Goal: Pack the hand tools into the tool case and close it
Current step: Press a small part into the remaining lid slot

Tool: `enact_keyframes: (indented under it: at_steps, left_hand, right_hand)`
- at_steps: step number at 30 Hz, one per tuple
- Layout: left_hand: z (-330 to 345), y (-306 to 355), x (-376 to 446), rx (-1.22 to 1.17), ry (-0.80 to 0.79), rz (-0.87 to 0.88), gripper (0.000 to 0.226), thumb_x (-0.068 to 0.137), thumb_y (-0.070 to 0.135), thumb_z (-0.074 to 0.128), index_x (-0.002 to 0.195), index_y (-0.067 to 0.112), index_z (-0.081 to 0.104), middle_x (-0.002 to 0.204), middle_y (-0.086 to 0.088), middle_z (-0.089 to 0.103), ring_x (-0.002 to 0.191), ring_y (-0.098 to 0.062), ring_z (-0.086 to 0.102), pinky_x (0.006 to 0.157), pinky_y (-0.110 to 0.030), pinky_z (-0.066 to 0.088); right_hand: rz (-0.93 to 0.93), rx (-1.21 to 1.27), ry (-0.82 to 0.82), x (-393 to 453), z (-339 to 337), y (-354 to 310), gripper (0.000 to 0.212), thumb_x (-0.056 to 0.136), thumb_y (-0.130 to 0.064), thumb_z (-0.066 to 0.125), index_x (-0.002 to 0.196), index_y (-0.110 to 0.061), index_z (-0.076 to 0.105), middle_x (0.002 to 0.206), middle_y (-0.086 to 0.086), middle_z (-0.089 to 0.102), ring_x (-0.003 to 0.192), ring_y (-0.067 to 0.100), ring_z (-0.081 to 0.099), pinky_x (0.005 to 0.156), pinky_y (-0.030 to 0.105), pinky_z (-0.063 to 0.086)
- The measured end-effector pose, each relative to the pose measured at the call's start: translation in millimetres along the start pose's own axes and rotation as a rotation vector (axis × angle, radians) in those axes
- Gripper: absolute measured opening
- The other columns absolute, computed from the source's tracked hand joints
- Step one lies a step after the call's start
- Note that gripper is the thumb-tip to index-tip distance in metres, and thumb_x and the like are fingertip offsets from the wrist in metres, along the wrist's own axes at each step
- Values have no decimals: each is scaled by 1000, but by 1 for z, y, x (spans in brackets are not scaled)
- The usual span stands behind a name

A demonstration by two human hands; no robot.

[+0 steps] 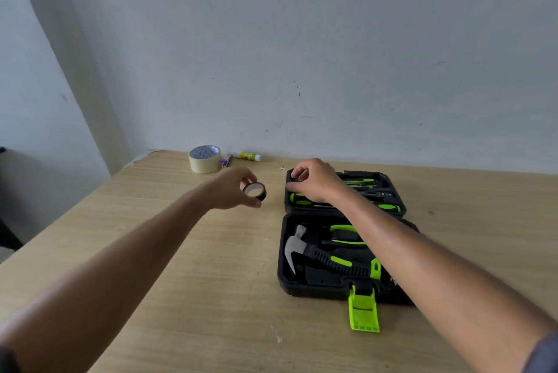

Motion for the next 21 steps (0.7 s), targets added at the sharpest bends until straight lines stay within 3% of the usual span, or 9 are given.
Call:
enact_keyframes:
  at_steps: [3,6,11,18,21]
  left_hand:
    - [-3,28,18,-137,109,56,58,68,29,92,118,15,67,100,11,68,68,-3,59,58,-15,40]
    - [8,58,36,-220,123,105,52,70,17,91,116,15,67,81,18,63,58,-3,55,49,-9,37]
    - [32,73,66,-271,104,108,68,67,15,91,129,17,62,118,6,68,63,0,58,62,-15,43]
    - [47,68,82,-289,62,62,59,73,15,84,129,18,65,121,3,67,85,4,59,67,-11,42]
    - [49,68,79,-255,43,81,54,77,19,81,129,16,66,118,4,68,103,-9,63,76,-13,41]
  right_hand:
    - [-33,56,1,1,-11,4,24,87,-34,78,106,-20,73,88,-7,65,88,18,62,70,27,45]
    - [-28,117,31,5,-24,15,22,93,-37,71,102,-17,76,93,-2,70,85,16,63,63,27,42]
    - [3,136,53,11,-34,35,25,95,-37,70,102,-15,78,95,0,73,85,14,65,62,25,43]
    - [-7,-17,39,20,-25,40,27,95,-34,70,104,-9,79,99,7,76,89,23,69,79,38,57]
    - [-7,-56,28,24,-23,41,28,92,-34,73,103,-10,79,98,7,76,90,24,69,78,38,57]
Point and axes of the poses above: each hand's wrist, its own x-axis towards the middle knuckle, its own z-axis out of the palm, y = z × x, the point moved 10 cm from there along x, towards the middle knuckle
